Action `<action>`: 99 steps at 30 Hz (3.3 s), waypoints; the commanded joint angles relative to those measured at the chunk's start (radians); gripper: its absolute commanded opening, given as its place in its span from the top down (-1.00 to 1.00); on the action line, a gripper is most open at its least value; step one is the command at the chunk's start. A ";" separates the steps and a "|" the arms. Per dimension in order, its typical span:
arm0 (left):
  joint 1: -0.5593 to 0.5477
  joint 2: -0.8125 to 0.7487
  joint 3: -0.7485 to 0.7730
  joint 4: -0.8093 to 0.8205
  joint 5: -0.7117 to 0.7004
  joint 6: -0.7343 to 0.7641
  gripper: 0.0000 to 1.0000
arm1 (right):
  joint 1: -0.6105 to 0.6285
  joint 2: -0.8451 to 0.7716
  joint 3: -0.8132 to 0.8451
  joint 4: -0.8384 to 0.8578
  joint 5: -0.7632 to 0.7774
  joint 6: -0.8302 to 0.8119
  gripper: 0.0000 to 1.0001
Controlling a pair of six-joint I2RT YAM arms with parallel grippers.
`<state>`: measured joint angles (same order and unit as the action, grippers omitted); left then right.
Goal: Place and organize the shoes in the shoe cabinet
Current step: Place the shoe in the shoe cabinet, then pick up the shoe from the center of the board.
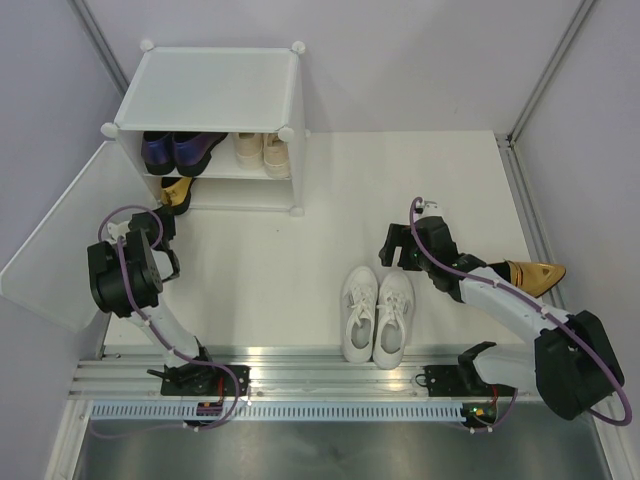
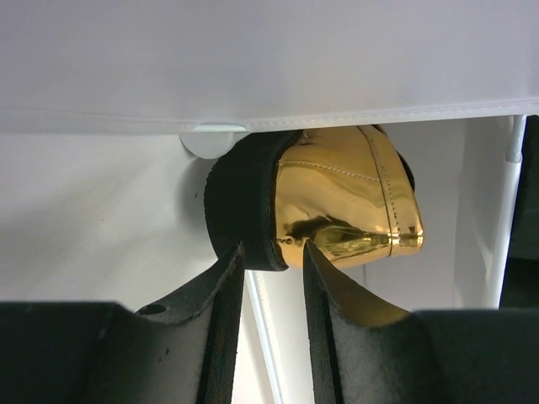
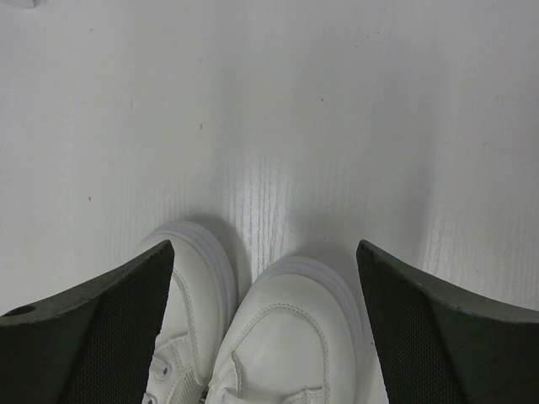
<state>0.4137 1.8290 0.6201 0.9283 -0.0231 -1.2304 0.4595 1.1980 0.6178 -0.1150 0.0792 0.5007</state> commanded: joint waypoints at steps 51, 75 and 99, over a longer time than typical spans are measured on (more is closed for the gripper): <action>-0.042 -0.298 -0.141 -0.031 0.222 -0.061 0.07 | -0.004 -0.025 0.020 0.034 -0.024 -0.010 -0.83; -0.774 -0.941 0.261 -1.106 0.200 1.042 -0.42 | -0.002 -0.113 0.307 -0.535 0.634 0.211 -0.89; -0.825 -1.096 0.198 -1.077 0.154 1.023 -0.89 | -0.133 -0.126 0.080 -0.482 0.492 0.237 -0.66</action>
<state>-0.4065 0.7425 0.8185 -0.1699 0.1215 -0.2436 0.3454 1.0672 0.7151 -0.7338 0.6762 0.8055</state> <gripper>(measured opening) 0.946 0.850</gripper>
